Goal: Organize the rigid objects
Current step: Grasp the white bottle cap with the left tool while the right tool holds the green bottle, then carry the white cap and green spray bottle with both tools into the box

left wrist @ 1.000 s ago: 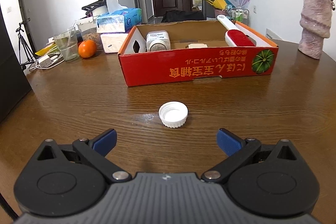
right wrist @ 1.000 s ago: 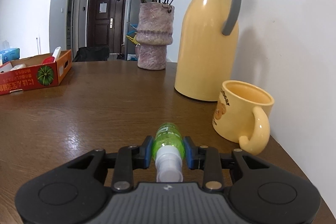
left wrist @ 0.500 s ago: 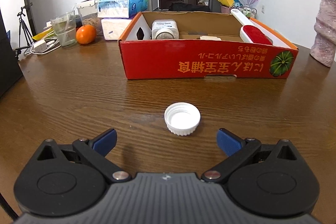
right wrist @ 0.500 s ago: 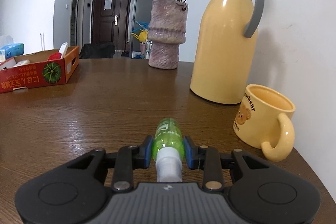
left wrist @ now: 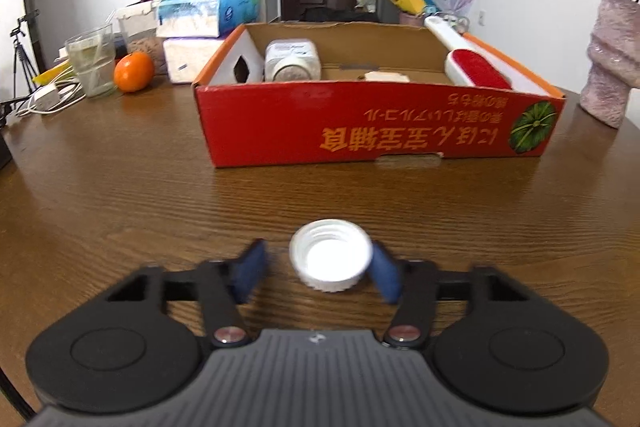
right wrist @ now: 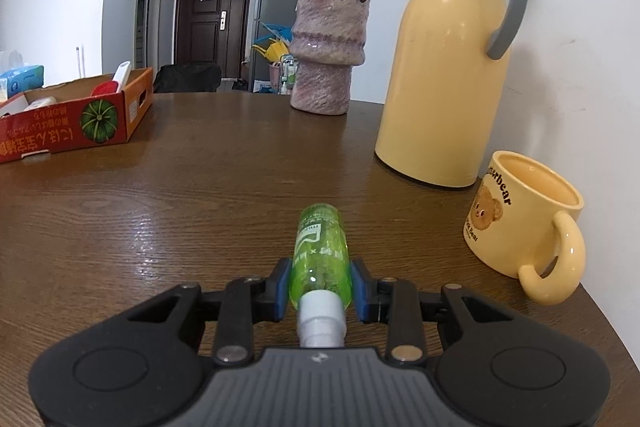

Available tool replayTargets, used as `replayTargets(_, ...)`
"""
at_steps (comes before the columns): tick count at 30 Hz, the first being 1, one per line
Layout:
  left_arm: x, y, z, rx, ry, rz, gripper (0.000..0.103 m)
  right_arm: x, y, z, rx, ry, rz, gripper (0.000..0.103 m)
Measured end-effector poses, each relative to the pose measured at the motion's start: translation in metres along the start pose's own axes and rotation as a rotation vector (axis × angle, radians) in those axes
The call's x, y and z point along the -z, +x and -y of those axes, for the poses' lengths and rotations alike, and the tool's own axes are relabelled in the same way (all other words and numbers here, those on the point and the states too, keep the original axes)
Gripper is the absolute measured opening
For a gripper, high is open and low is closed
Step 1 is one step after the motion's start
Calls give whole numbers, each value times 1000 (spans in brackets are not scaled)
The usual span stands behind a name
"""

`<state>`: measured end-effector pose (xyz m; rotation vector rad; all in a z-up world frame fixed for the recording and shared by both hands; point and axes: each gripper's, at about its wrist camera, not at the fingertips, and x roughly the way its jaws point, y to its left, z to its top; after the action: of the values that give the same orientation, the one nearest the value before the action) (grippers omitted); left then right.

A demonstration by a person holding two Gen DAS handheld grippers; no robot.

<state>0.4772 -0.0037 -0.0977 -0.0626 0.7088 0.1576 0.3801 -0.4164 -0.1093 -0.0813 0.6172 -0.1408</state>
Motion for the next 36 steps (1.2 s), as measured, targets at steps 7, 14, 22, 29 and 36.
replayTargets(7,0,-3,-1,17,-1,10,41,-2,10,-6,-2,-7,-53,31)
replayTargets(14,2,-11,-2,12,6,35,41,-10,23,-13,17,19,-59,31)
replayTargets(22,4,-22,-13,15,-14,53,41,-10,14,-23,46,10,-20,30)
replayTargets(29,7,-31,-18,23,-17,68,41,-10,-4,-45,-12,67,54,30)
replayTargets(36,11,-49,-24,34,-20,100,41,-16,-19,-88,-118,66,96,30)
